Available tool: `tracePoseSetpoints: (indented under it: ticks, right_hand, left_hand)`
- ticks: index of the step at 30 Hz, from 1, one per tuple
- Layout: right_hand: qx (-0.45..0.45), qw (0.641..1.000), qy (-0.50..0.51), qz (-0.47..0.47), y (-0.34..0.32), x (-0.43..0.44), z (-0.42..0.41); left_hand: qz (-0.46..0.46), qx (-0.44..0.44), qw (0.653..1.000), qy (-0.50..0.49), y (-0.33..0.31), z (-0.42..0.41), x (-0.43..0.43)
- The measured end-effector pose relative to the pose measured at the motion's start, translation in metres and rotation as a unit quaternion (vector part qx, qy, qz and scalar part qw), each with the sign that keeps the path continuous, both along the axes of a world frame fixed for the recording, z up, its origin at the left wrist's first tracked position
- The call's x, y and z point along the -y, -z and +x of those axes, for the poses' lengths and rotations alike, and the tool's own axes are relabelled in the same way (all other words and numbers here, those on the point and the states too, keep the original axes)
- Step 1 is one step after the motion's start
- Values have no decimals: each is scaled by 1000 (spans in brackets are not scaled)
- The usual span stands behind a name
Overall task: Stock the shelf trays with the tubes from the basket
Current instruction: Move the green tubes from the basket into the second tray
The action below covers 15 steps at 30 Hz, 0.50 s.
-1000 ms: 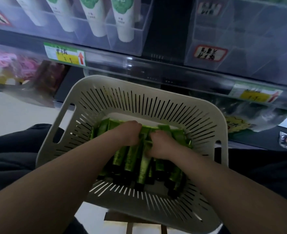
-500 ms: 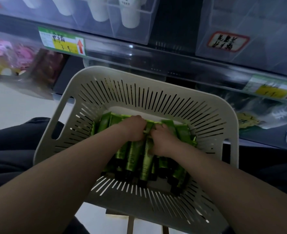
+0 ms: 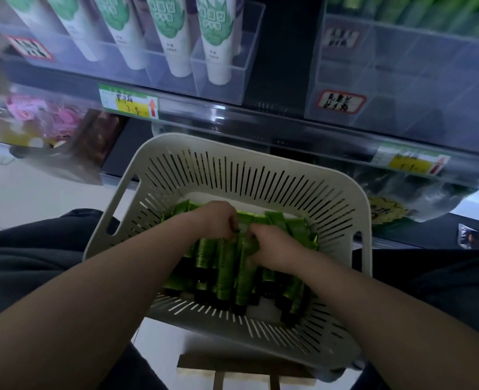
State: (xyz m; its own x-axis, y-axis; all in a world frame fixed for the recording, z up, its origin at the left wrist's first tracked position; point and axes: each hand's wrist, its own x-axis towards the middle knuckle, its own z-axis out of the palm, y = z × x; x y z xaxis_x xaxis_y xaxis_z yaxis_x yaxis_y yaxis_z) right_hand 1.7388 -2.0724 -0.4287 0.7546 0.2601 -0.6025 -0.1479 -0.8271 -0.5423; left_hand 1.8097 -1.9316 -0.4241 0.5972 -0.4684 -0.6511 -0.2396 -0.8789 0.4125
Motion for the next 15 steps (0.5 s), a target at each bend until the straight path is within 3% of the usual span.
tracePoseSetpoints:
  ticks: [15]
  right_hand:
    - [82,988,123,42,-54,23,-13]
  left_hand:
    - [-58,96,993,-47,-69,-23,-11]
